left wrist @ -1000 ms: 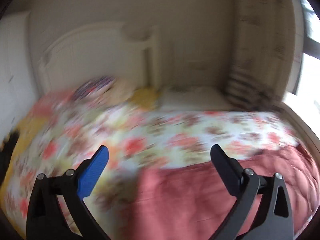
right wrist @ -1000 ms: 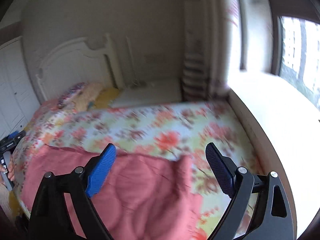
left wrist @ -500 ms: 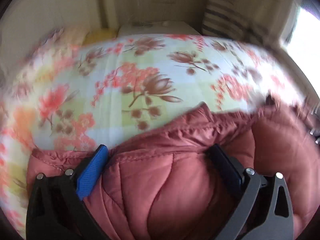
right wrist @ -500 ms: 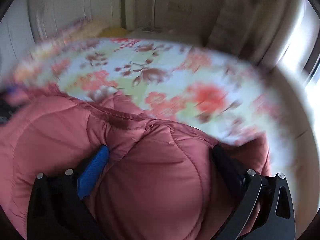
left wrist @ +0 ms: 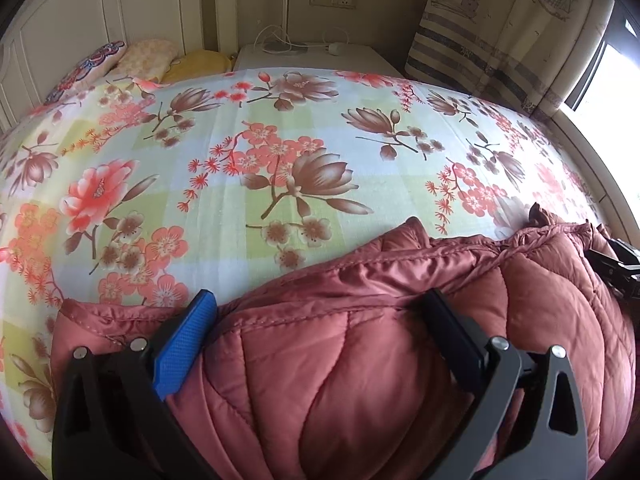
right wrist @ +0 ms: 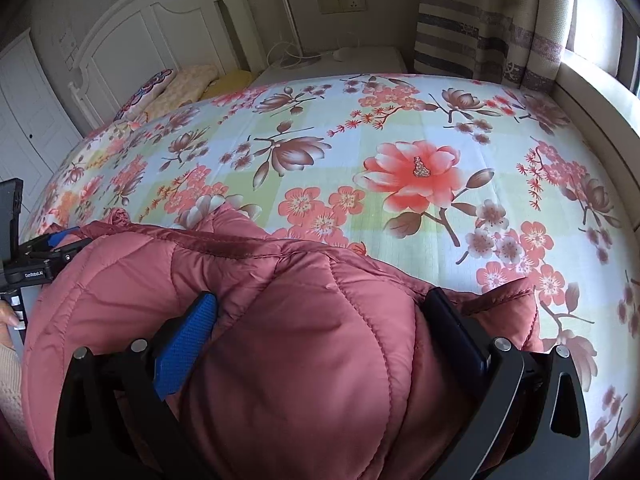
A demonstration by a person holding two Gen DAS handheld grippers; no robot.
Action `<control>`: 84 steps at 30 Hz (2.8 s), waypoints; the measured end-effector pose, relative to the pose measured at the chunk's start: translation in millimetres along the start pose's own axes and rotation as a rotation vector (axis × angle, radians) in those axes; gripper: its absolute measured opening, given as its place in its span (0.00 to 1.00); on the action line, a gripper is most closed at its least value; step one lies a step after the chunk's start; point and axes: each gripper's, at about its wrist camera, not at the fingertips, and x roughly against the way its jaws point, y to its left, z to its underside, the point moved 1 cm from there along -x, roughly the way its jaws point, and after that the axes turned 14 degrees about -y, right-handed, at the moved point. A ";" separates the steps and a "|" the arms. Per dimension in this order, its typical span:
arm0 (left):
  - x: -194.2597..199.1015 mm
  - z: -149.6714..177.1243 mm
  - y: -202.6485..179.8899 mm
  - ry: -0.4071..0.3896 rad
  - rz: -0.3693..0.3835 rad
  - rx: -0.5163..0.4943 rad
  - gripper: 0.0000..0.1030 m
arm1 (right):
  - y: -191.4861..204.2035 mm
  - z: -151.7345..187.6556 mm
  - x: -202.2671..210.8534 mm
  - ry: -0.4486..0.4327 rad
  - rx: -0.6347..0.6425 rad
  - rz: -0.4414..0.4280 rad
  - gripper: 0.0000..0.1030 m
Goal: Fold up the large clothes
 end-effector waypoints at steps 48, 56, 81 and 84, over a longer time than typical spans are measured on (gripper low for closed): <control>98.6 35.8 -11.6 -0.145 -0.195 -0.095 0.98 | 109.8 42.5 90.2 -0.064 0.325 -0.104 0.96; 70.6 43.8 12.0 -0.082 -0.135 0.004 0.98 | 100.1 61.6 54.4 -0.035 0.292 -0.119 0.96; 126.3 -7.5 18.3 -0.231 -0.169 -0.074 0.98 | 53.0 -3.2 115.7 -0.193 0.177 0.052 0.96; 88.2 -23.1 15.8 -0.162 -0.162 -0.097 0.98 | 57.6 -24.7 72.5 -0.151 0.199 0.050 0.96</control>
